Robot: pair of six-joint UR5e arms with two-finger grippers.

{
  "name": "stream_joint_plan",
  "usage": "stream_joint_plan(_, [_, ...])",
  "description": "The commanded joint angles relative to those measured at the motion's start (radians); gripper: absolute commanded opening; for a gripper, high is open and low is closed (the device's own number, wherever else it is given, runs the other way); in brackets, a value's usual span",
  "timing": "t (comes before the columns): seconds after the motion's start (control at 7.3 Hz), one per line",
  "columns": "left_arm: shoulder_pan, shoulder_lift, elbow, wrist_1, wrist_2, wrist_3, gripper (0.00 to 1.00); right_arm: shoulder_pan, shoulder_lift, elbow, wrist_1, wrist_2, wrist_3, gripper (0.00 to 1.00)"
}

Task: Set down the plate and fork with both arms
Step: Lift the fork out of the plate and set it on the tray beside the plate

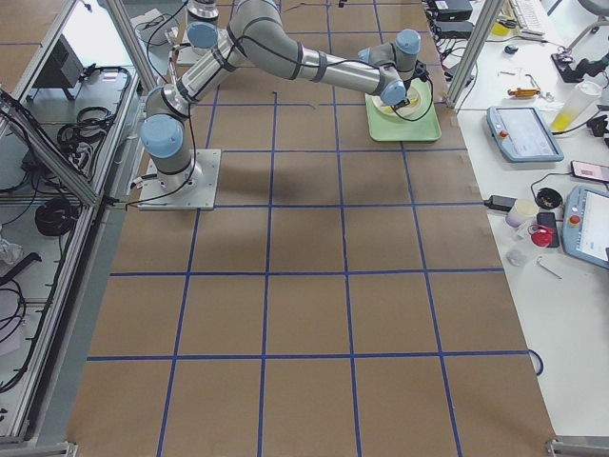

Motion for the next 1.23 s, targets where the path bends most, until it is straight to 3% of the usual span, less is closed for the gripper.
stream_joint_plan(0.0, [0.001,0.001,0.002,0.0,0.001,0.001,1.0,0.0,-0.028,0.0,0.04,-0.003,0.028,0.0])
stream_joint_plan(0.41, [0.001,0.009,0.001,0.0,0.001,0.0,1.0,-0.002,-0.097,-0.003,0.085,-0.001,0.094,0.0])
stream_joint_plan(0.55, [0.001,0.011,0.001,0.0,0.001,0.001,1.0,-0.002,-0.112,-0.002,0.093,-0.028,0.129,0.0])
stream_joint_plan(0.68, [0.001,0.012,0.004,0.0,0.001,0.0,1.0,-0.006,-0.112,0.003,0.094,-0.124,0.112,0.0])
stream_joint_plan(1.1, [0.0,0.017,0.001,-0.002,0.0,0.0,1.0,-0.05,-0.111,0.038,0.096,-0.217,0.041,0.0])
